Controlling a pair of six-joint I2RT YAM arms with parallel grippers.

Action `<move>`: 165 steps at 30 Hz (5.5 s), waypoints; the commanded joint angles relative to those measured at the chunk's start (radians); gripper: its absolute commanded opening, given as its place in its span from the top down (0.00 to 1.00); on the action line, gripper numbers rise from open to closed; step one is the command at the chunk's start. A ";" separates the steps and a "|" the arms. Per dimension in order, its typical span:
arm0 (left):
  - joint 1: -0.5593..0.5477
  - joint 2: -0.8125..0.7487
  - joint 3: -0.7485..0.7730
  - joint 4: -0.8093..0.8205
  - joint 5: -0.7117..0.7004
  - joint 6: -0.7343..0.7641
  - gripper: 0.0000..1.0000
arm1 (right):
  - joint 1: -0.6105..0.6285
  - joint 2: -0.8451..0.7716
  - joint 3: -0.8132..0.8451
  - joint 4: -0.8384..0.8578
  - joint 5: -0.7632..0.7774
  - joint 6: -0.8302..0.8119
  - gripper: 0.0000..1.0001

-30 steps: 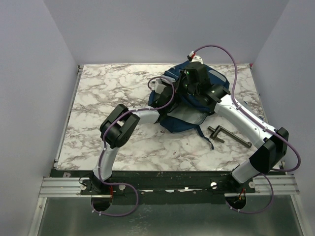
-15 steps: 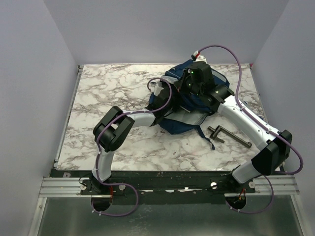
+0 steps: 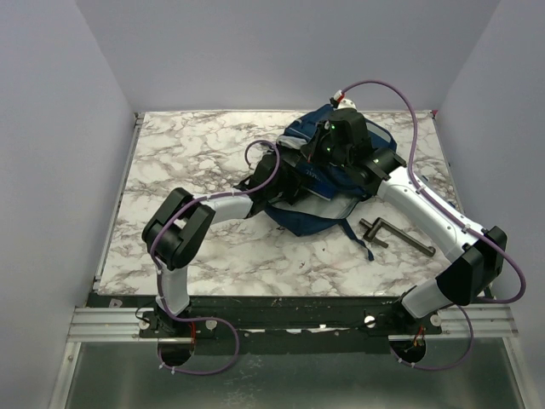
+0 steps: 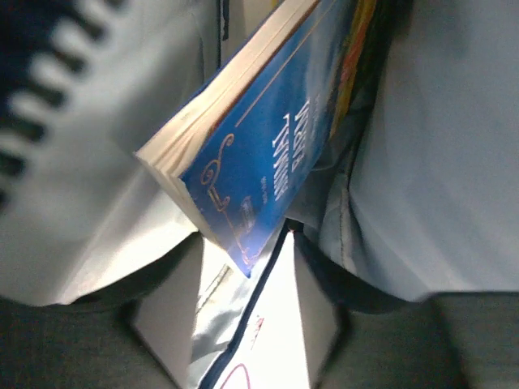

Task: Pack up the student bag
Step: Place the book in the student bag, then adjust the student bag at the center of the board.

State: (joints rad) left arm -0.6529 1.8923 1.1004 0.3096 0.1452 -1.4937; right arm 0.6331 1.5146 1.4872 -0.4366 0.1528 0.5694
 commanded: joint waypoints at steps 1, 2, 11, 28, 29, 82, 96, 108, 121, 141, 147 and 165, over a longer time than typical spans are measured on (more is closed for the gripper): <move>0.009 0.004 0.031 -0.036 0.036 0.002 0.62 | 0.003 -0.069 0.023 0.142 -0.043 0.034 0.99; 0.006 0.013 0.050 -0.031 0.028 0.013 0.70 | 0.003 -0.069 0.022 0.143 -0.047 0.036 0.99; -0.015 0.181 0.328 -0.030 -0.037 0.049 0.96 | 0.004 -0.064 -0.024 0.165 -0.074 0.058 0.99; 0.058 -0.113 -0.040 0.150 0.242 0.206 0.36 | 0.002 -0.060 -0.054 0.112 -0.037 -0.003 0.99; 0.065 -0.146 -0.064 0.156 0.270 0.213 0.35 | 0.001 -0.063 -0.062 0.112 -0.036 -0.009 0.99; 0.196 -0.332 -0.091 -0.523 0.298 0.796 1.00 | -0.375 0.289 -0.225 0.230 -0.373 -0.211 0.41; 0.348 -0.411 -0.094 -0.521 0.368 0.757 0.39 | -0.375 -0.029 -0.504 0.236 -0.327 -0.134 0.34; 0.388 -0.055 0.236 -0.667 0.228 0.895 0.40 | -0.323 -0.053 -0.634 0.344 -0.454 -0.037 0.30; 0.355 0.004 0.303 -0.670 0.254 0.881 1.00 | -0.324 -0.054 -0.637 0.294 -0.339 -0.105 0.32; 0.049 -0.544 -0.236 -0.233 0.313 0.350 1.00 | -0.434 -0.103 -0.716 0.359 -0.294 0.064 0.22; -0.008 -0.529 -0.284 -0.212 0.372 0.381 0.89 | -0.435 0.090 -0.566 0.366 -0.392 -0.065 0.27; 0.502 -0.913 -0.227 -0.636 0.181 0.865 0.23 | 0.168 -0.029 -0.344 0.157 0.040 -0.383 0.22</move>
State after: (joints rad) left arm -0.2119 1.0397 0.8349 -0.2073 0.4667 -0.7052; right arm 0.6617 1.4364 1.1057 -0.3088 0.1600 0.2836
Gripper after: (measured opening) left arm 0.726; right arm 0.776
